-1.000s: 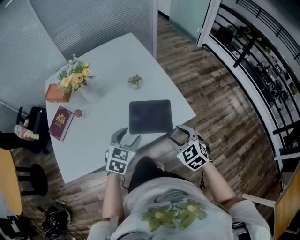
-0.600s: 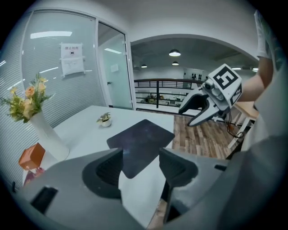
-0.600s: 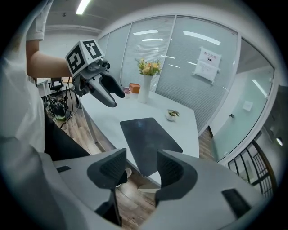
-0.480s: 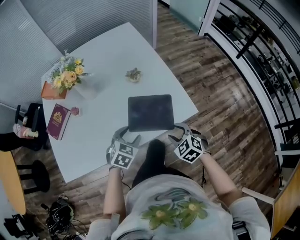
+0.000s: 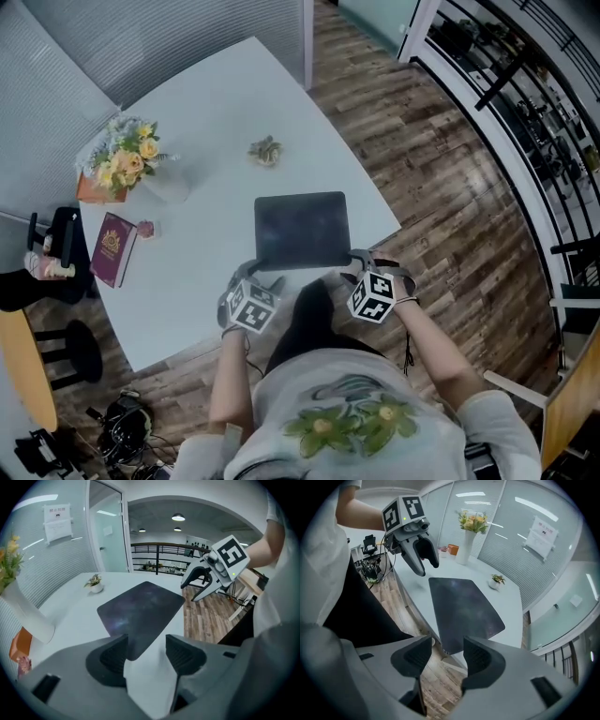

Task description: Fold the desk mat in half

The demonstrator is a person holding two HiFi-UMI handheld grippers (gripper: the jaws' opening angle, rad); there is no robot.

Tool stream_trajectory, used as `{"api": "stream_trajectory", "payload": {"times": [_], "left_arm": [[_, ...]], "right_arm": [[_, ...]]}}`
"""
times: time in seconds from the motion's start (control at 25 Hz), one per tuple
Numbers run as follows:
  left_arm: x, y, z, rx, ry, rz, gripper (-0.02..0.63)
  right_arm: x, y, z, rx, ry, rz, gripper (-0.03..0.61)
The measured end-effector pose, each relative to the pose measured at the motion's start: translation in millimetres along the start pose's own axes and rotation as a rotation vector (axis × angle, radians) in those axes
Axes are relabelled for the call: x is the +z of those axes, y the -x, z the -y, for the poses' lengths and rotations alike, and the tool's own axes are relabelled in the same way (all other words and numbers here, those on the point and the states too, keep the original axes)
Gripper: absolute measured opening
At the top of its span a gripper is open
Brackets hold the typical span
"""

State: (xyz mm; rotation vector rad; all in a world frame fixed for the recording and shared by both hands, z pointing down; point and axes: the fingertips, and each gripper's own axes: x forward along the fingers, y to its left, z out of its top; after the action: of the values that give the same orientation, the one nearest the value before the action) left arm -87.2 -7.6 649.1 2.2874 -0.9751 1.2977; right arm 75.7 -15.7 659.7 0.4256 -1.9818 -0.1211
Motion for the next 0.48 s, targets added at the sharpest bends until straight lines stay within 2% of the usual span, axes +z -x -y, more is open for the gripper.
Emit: {"api": "stream_trajectory", "payload": {"times": [0.36,0.44,0.48], "left_arm": [[-7.5,-18.5,-2.6,-0.068,0.039,-0.033,0.233],[-9.9,-20.7,-3.8,-0.072,0.040,-0.040,0.235],[-10.8,-21.1,-4.0,-0.075,0.041,-0.042,0.234]], "right_arm": [[-16.5,-28.1,-2.2,0.038,0.103,-0.080,0.218],[-18.3,-31.0,-2.2,0.035,0.122,-0.089,0.183],[-19.1,-31.4,-1.9,0.030,0.136,-0.093,0.142]]}}
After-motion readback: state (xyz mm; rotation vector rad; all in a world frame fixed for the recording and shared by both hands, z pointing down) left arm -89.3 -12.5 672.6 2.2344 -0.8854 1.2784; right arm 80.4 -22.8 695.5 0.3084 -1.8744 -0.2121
